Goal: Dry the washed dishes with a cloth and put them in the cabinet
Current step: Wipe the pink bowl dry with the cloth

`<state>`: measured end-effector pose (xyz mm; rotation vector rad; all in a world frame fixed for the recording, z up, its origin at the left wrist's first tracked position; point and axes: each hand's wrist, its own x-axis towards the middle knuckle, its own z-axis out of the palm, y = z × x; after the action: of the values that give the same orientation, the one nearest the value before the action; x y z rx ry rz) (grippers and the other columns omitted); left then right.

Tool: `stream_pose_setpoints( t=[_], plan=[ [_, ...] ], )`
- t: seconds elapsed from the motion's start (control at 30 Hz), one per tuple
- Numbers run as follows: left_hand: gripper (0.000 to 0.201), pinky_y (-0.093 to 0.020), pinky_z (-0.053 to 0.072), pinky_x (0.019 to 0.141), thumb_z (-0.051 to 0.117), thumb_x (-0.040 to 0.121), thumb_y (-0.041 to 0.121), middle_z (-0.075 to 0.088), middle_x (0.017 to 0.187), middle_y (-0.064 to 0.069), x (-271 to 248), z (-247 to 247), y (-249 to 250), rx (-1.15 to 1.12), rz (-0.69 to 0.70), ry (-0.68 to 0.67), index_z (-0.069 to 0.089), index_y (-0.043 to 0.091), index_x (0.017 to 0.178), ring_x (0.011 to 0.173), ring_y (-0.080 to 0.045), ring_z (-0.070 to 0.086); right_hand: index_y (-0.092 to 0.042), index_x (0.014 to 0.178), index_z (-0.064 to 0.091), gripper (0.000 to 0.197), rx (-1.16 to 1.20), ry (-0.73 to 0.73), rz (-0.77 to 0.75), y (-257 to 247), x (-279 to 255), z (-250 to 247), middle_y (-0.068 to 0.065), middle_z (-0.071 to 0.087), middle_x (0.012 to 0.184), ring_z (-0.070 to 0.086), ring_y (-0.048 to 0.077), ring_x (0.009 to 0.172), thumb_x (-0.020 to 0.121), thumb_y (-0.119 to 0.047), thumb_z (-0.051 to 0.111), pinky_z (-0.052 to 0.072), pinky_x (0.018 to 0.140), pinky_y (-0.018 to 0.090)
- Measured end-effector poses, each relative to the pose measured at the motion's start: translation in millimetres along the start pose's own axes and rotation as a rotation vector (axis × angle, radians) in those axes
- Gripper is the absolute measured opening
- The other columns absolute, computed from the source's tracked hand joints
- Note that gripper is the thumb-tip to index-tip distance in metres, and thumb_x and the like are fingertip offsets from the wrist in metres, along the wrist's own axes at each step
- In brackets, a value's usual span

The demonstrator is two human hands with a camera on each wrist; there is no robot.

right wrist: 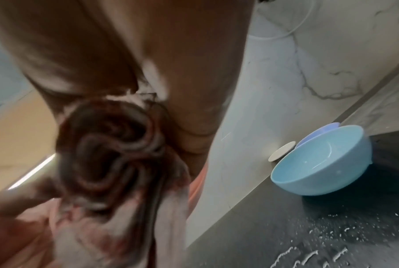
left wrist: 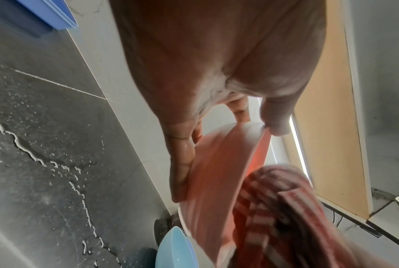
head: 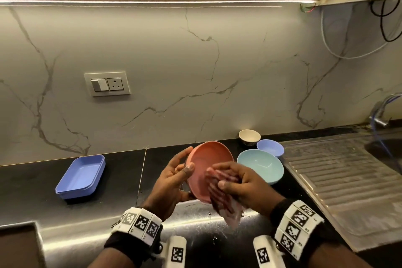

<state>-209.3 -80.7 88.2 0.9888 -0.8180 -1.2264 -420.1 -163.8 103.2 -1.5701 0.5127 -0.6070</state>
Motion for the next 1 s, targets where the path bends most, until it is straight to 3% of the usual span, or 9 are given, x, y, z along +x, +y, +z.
stream_pose_setpoints(
  t=[0.1, 0.2, 0.3, 0.37, 0.47, 0.53, 0.7, 0.87, 1.0],
  plan=[
    [0.06, -0.072, 0.053, 0.079, 0.078, 0.073, 0.033, 0.064, 0.121, -0.015, -2, 0, 2, 0.041, -0.001, 0.033, 0.06, 0.039, 0.13, 0.113, -0.033, 0.066, -0.034, 0.114, 0.068, 0.041, -0.241, 0.233, -0.211, 0, 2, -7, -0.006, 0.071, 0.107, 0.07, 0.015, 0.097, 0.086, -0.005, 0.072, 0.058, 0.076, 0.026],
    [0.066, -0.072, 0.053, 0.079, 0.08, 0.069, 0.04, 0.062, 0.122, -0.015, -3, 3, 1, 0.078, -0.028, 0.041, 0.059, 0.041, 0.131, 0.111, -0.031, 0.066, -0.036, 0.117, 0.069, 0.045, -0.71, 0.336, -0.48, 2, 12, -7, -0.012, 0.066, 0.117, 0.063, 0.006, 0.107, 0.082, -0.01, 0.076, 0.054, 0.089, 0.026],
    [0.063, -0.07, 0.054, 0.08, 0.08, 0.073, 0.037, 0.063, 0.126, -0.011, -6, 9, -1, 0.121, -0.059, 0.023, 0.059, 0.041, 0.132, 0.113, -0.031, 0.067, -0.027, 0.117, 0.07, 0.031, -1.23, 0.269, -0.699, 1, 23, 1, 0.001, 0.068, 0.121, 0.063, 0.022, 0.11, 0.087, -0.023, 0.065, 0.056, 0.088, 0.039],
    [0.052, -0.069, 0.055, 0.079, 0.075, 0.085, 0.026, 0.065, 0.122, -0.014, -9, 14, -3, 0.162, -0.061, 0.012, 0.06, 0.04, 0.132, 0.111, -0.03, 0.068, -0.023, 0.111, 0.071, 0.028, -1.513, 0.183, -0.763, 8, 28, 3, 0.006, 0.068, 0.118, 0.063, 0.029, 0.11, 0.089, -0.029, 0.055, 0.056, 0.083, 0.044],
    [0.051, -0.066, 0.057, 0.077, 0.073, 0.087, 0.012, 0.065, 0.118, -0.018, -14, 18, -5, 0.195, -0.051, 0.034, 0.063, 0.038, 0.129, 0.108, -0.035, 0.068, -0.025, 0.112, 0.069, 0.033, -1.655, 0.146, -0.609, 25, 24, 3, 0.004, 0.069, 0.117, 0.064, 0.028, 0.106, 0.081, -0.033, 0.065, 0.056, 0.078, 0.043],
    [0.055, -0.061, 0.059, 0.073, 0.079, 0.077, 0.016, 0.063, 0.119, -0.018, -15, 19, -3, 0.208, -0.028, 0.052, 0.065, 0.038, 0.126, 0.106, -0.036, 0.068, -0.03, 0.119, 0.063, 0.043, -1.529, 0.151, -0.373, 34, 14, 12, 0.001, 0.068, 0.114, 0.067, 0.027, 0.096, 0.076, -0.034, 0.072, 0.054, 0.071, 0.041],
    [0.055, -0.053, 0.062, 0.069, 0.085, 0.075, 0.012, 0.064, 0.118, -0.013, -17, 21, -9, 0.207, -0.013, 0.095, 0.068, 0.033, 0.123, 0.1, -0.031, 0.07, -0.038, 0.134, 0.048, 0.05, -0.985, 0.029, 0.085, 43, 3, 36, -0.003, 0.064, 0.125, 0.064, 0.022, 0.108, 0.087, -0.028, 0.062, 0.053, 0.09, 0.037],
    [0.053, -0.052, 0.061, 0.074, 0.078, 0.084, 0.015, 0.066, 0.122, -0.013, -19, 15, -20, 0.122, -0.009, 0.1, 0.061, 0.032, 0.131, 0.103, -0.029, 0.072, -0.021, 0.117, 0.064, 0.03, -0.002, 0.078, 0.172, 31, 1, 31, 0.006, 0.071, 0.115, 0.069, 0.024, 0.106, 0.09, -0.008, 0.068, 0.057, 0.092, 0.046],
    [0.059, -0.051, 0.06, 0.076, 0.081, 0.081, 0.017, 0.061, 0.127, -0.01, -22, 8, -23, 0.101, -0.003, 0.086, 0.058, 0.032, 0.134, 0.109, -0.028, 0.07, -0.02, 0.117, 0.062, 0.024, 0.278, 0.392, 0.137, 27, 8, 20, 0.01, 0.07, 0.117, 0.068, 0.03, 0.106, 0.094, -0.014, 0.063, 0.057, 0.089, 0.054]
  ],
)
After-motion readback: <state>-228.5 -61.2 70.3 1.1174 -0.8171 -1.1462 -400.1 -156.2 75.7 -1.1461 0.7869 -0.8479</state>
